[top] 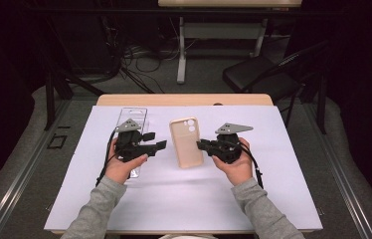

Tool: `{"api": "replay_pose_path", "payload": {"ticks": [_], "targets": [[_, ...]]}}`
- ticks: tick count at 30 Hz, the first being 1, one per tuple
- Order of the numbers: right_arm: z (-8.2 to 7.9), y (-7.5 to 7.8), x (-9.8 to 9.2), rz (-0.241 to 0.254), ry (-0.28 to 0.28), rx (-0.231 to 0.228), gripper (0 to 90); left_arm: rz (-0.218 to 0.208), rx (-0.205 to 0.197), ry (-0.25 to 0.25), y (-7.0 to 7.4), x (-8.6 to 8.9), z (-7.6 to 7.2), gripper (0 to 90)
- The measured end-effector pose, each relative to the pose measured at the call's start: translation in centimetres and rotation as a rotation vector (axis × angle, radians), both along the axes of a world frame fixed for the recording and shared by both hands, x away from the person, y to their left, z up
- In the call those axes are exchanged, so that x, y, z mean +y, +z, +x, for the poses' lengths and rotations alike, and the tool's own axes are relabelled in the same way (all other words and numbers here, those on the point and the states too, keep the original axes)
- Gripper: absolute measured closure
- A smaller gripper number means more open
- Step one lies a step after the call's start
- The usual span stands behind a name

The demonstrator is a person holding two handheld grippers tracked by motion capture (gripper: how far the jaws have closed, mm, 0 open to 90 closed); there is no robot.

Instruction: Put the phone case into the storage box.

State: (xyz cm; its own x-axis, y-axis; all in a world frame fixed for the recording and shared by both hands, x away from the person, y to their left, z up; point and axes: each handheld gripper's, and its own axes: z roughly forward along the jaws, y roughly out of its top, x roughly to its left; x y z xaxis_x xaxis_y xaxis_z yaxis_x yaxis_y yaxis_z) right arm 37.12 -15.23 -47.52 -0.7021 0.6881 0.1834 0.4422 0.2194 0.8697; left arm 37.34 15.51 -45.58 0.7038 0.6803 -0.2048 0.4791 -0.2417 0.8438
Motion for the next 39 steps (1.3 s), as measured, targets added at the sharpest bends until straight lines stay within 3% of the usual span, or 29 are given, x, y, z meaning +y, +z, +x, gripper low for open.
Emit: {"api": "replay_pose_path", "payload": {"ticks": [6,8,12,17,26,32,39], "targets": [[-0.1,-0.2,0.2,0.005,-0.009,-0.002,83.1,0.037,0.01,0.014,0.6,0.0,-0.3,39.2],[-0.1,-0.2,0.3,0.004,-0.01,0.0,83.1,0.028,0.039,0.035,0.7,0.2,-0.3,36.7],[-0.2,-0.3,0.4,0.007,-0.013,-0.005,83.0,0.031,0.035,0.058,0.9,0.3,-0.4,32.4],[-0.4,-0.4,0.7,0.013,-0.02,-0.009,83.1,0.034,0.047,0.046,1.1,0.4,-0.4,24.6],[-0.9,-0.7,1.4,0.012,-0.02,-0.019,83.1,0.05,-0.005,0.006,1.9,-0.3,-1.2,17.6],[-1.4,-0.9,2.1,0.013,-0.011,-0.029,83.0,0.099,-0.054,0.022,2.4,-0.5,-1.7,18.4],[-1.7,-1.3,2.8,0.004,-0.005,-0.029,83.1,0.123,-0.09,0.016,2.5,-1.0,-2.1,24.1]]}}
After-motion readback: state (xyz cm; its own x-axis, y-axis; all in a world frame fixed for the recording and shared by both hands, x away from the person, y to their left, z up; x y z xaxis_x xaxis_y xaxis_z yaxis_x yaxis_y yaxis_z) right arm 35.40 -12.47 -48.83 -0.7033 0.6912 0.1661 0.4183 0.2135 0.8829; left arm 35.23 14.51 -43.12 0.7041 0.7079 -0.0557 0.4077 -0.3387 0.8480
